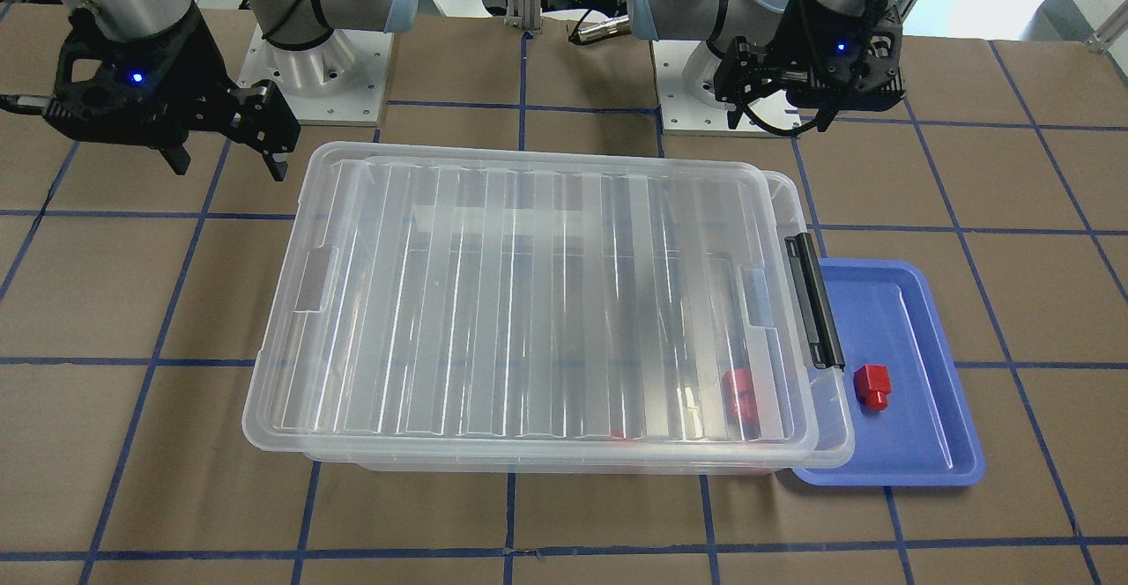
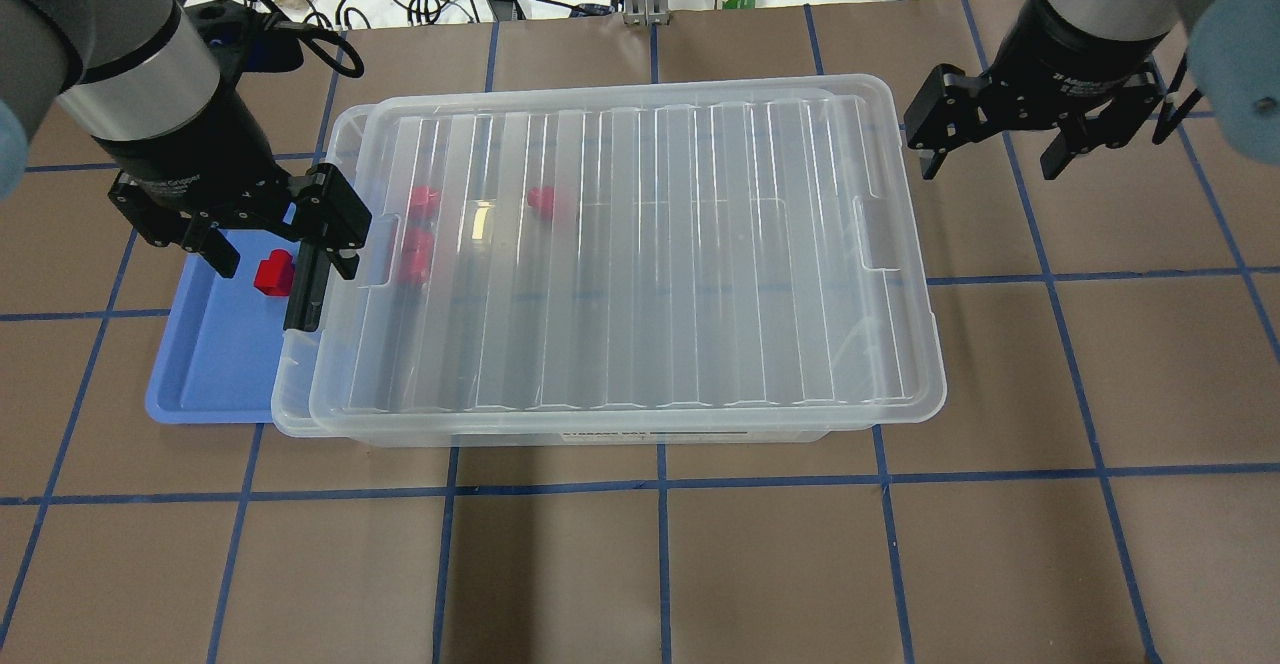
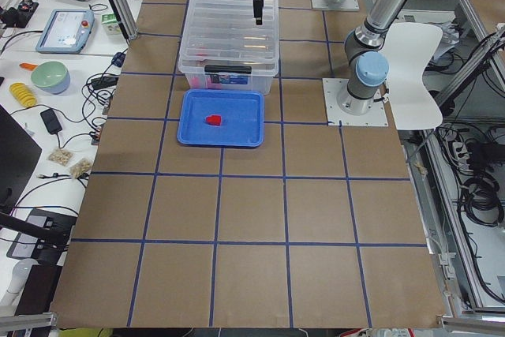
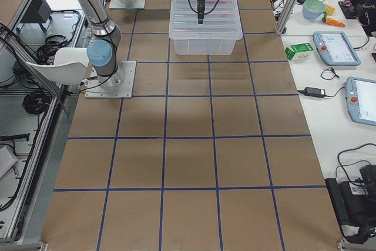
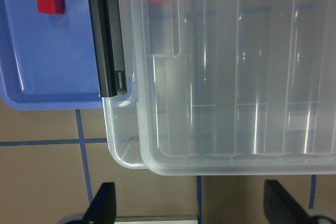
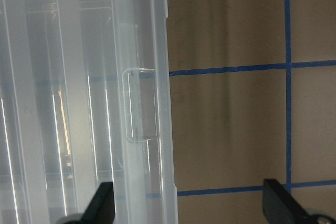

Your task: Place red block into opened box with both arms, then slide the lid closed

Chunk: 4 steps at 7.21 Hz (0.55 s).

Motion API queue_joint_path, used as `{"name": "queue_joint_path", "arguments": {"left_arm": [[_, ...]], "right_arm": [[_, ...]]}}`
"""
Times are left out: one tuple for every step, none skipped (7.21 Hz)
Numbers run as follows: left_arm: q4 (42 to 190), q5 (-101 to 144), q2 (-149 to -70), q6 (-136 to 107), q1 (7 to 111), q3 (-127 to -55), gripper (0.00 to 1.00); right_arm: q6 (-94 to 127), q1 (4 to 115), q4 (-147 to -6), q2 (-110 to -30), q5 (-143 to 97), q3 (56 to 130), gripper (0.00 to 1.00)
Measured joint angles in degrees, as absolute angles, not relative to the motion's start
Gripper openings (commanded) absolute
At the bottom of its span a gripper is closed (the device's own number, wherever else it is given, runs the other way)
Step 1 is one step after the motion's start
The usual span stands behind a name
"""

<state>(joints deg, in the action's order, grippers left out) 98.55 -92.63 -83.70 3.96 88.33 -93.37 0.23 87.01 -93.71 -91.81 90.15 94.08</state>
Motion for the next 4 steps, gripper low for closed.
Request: {"name": "queue_joint_path", "arguments": {"left_arm": [[98.56,-92.66,-83.68,3.87,88.33,-93.38,1.00],[98.55,-92.70,-83.68,3.72,88.31,-93.37,1.00],[98.53,-92.71,-83.67,3.65,88.27,-93.35,1.00],[98.53,-92.70,-83.67,3.66,88.26,-93.34,1.00]], "right_arm": [[-0.15,87.01,-97.50,-90.08,90.17,96.39,1.00],[-0.54,87.01,-102.44,-88.34,90.19,98.65,1.00],[-0.81,87.01,-106.52,-86.74,90.27,100.35,1.00],[-1.35,87.01,-108.59,-85.46,90.41,101.56,1.00]]}}
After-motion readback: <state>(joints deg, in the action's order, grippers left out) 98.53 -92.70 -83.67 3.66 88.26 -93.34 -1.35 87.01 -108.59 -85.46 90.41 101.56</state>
